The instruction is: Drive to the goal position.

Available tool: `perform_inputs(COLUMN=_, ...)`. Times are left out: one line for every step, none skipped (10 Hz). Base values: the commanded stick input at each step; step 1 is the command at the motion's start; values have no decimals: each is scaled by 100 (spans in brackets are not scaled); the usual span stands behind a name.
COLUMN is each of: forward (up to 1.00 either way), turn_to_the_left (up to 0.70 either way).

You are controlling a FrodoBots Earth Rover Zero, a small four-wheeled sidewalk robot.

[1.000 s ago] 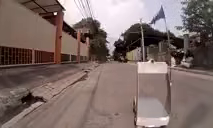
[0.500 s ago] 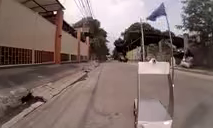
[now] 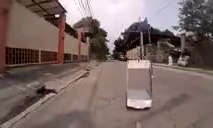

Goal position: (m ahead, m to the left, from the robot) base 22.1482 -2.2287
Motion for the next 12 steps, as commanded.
perform_inputs(forward=-100, turn_to_the_left=0)
perform_inputs(forward=-100, turn_to_the_left=0)
perform_inputs(forward=-100, turn_to_the_left=0)
perform_inputs(forward=-65, turn_to_the_left=0)
perform_inputs(forward=-17, turn_to_the_left=0)
perform_inputs(forward=0, turn_to_the_left=0)
perform_inputs(forward=0, turn_to_the_left=0)
perform_inputs(forward=0, turn_to_the_left=0)
perform_inputs(forward=0, turn_to_the_left=0)
perform_inputs(forward=0, turn_to_the_left=0)
perform_inputs(forward=0, turn_to_the_left=0)
perform_inputs(forward=0, turn_to_the_left=0)
